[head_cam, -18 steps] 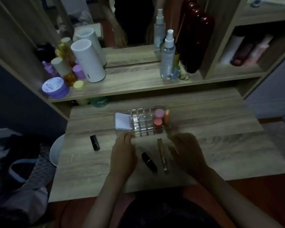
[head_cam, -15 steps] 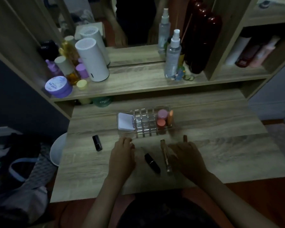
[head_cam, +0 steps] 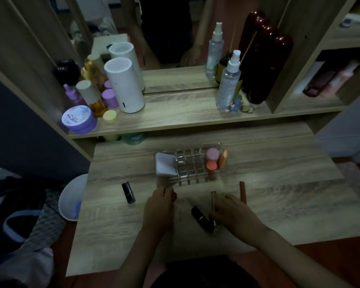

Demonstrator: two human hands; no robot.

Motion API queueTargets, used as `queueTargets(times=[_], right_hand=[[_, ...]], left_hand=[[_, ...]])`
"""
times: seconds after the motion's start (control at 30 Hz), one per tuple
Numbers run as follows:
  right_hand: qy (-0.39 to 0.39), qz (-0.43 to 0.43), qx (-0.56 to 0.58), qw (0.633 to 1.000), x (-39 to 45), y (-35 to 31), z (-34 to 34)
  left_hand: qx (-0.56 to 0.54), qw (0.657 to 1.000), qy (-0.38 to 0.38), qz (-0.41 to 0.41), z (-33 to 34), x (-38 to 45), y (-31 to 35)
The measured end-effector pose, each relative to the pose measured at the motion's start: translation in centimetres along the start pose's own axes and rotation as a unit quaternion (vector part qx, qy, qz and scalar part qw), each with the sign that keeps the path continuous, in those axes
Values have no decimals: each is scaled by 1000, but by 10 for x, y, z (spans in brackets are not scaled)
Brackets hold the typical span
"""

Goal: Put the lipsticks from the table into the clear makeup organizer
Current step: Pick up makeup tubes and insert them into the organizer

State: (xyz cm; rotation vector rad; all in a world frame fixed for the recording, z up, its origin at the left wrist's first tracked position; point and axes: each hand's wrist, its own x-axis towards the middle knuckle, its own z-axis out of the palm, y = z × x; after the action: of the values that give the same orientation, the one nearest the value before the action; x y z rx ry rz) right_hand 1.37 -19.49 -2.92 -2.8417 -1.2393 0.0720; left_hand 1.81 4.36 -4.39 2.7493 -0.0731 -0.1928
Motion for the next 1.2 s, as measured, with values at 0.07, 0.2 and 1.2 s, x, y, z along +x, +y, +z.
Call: queueTargets(times=[0.07,0.2,1.2], right_hand=[[5,-15,-13,1000,4,2,-3],[33,53,-3,998,10,8,-25],[175,322,270,890,152,40,-39]], left_hand=[[-12,1000,2,13,-3,1,-2],[-115,991,57,39,-20,5,-2],[-251,954,163,20,-47,113,27]])
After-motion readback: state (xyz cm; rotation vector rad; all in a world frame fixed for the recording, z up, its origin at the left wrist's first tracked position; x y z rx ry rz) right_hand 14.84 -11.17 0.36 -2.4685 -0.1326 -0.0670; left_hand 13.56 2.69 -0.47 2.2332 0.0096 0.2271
